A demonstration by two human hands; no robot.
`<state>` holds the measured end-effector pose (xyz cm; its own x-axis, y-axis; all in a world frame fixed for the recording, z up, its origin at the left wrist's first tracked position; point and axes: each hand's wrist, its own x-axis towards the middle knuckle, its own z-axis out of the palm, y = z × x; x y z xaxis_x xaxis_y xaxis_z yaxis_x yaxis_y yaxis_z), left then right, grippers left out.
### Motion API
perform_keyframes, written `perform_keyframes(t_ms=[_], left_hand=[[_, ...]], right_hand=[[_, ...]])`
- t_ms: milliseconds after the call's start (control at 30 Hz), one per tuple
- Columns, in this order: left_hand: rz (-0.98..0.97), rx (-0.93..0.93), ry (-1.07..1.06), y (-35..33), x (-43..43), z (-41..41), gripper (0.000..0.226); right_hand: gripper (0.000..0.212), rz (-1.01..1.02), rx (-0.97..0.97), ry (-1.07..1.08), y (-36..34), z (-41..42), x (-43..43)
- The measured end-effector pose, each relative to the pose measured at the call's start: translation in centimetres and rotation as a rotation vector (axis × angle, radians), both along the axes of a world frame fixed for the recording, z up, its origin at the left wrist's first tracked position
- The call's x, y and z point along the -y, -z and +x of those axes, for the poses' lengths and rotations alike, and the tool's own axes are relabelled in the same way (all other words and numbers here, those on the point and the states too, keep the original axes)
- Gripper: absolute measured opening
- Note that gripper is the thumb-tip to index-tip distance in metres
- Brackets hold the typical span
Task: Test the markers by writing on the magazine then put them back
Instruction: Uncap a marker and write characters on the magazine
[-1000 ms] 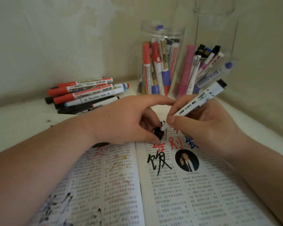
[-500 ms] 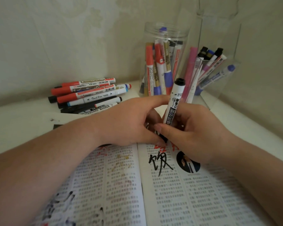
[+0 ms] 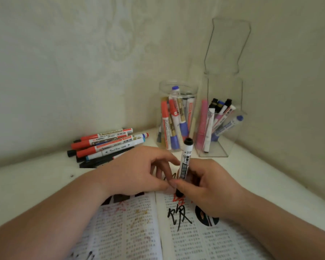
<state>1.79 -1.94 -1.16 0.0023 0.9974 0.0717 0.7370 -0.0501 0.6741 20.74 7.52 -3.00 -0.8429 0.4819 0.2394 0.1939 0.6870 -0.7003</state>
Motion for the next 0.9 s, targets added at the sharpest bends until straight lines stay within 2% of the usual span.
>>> perform_keyframes(t_ms=[67,167,267,433,533,567,633,700,800,900], left_hand=[[0.017,-0.118,-0.016,0.1,-0.1,0.2,0.042],[0.152,-0.169,0.000,0.6,-0.6,0.3,0.029],[0.240,-0.150,0.007,0.6,-0.7,0.1,0.023],[0.205,-0.190,0.012,0.7,-0.6,-0.4,0.025],[0.213,-0.185,0.003,0.9,-1.0,-0.1,0.023],[0.226,-0.177,-0.001,1.0,-1.0,-0.1,0.022],[0.242,-0.105,-0.007,1.0,-1.1,0.0,0.021],[0.244,0.044,-0.027,1.0,-0.9,-0.2,0.024],[0.266,0.172,-0.081,1.2,-0.7,-0.6,0.035],[0.258,0.149,-0.116,1.2,-0.5,-0.9,0.029]], right_hand=[[0.018,-0.060,-0.029,0.049,0.2,0.1,-0.2],[0.005,-0.202,-0.113,0.115,0.2,0.1,-0.2],[0.018,-0.360,-0.314,0.076,-0.2,-0.1,-0.1],[0.021,-0.163,-0.521,0.209,-1.6,-0.3,-0.7],[0.059,-0.098,-0.559,0.178,-2.3,-0.7,-1.1],[0.065,-0.085,-0.547,0.147,-2.7,-0.8,-1.2],[0.061,0.023,-0.490,0.117,-4.1,-1.1,-1.4],[0.050,0.091,-0.508,0.137,-6.5,-1.6,-1.7],[0.041,0.186,-0.676,0.271,-11.2,-2.6,-3.4],[0.034,0.319,-0.827,0.363,-15.8,-3.9,-5.6]])
